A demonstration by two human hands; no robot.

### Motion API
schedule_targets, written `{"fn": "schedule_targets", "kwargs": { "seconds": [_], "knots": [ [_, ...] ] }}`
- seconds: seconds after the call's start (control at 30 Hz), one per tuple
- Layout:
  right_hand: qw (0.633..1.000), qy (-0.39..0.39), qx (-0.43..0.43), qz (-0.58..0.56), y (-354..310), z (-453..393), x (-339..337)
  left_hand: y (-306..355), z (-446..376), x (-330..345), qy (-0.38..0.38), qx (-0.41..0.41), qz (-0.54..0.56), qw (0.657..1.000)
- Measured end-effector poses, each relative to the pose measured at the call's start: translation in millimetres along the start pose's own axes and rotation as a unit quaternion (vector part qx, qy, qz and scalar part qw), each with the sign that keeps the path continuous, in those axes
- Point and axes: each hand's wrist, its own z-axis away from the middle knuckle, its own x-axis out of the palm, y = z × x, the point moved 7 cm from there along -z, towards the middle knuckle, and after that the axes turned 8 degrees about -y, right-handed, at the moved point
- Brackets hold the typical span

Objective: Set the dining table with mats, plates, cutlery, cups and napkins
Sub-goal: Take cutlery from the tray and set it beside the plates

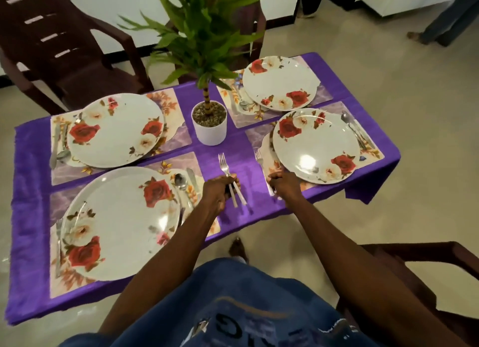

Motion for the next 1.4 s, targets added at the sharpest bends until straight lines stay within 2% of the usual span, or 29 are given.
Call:
{"fn": "schedule_targets", "kwargs": {
  "seconds": [0.13, 0.23, 0.43, 0.67, 0.93, 1.03, 1.13, 1.27, 1.4],
  "knots": [
    [0.998, 0.021, 0.031, 0.05, 12.5, -42.4, -20.6, 2.9, -15.4, 24.6, 0.004, -0.004, -0.013, 1.0],
    [0.994, 0.016, 0.014, 0.11, 7.3, -59.9, -20.0, 6.4, -22.7, 31.1, 0.013, -0.002, -0.021, 1.0],
    [0.956, 0.004, -0.043, 0.291, -5.5, -59.7, -20.8, 2.9, -25.7, 33.8, 0.043, -0.003, -0.023, 0.999],
    [0.936, -0.012, -0.086, 0.341, -7.4, -54.6, -25.7, -6.2, -23.8, 50.4, 0.077, 0.013, -0.023, 0.997],
    [0.973, -0.011, -0.102, 0.209, 2.9, -56.7, -53.6, -19.0, -13.7, 80.3, 0.069, 0.019, -0.038, 0.997],
    [0.983, -0.011, -0.103, 0.151, 8.3, -60.2, -84.6, -25.4, -15.7, 106.5, 0.051, 0.013, -0.032, 0.998],
    [0.995, -0.012, -0.083, 0.045, 17.5, -64.7, -119.0, -31.8, -19.4, 141.8, 0.033, 0.02, -0.034, 0.999],
    [0.996, -0.028, -0.065, -0.045, 29.3, -61.4, -158.0, -51.5, -25.1, 197.3, -0.01, 0.01, -0.009, 1.0],
    [0.993, -0.051, -0.052, -0.095, 42.0, -61.9, -191.1, -74.5, -37.3, 240.9, -0.019, 0.003, -0.038, 0.999]
  ]
}}
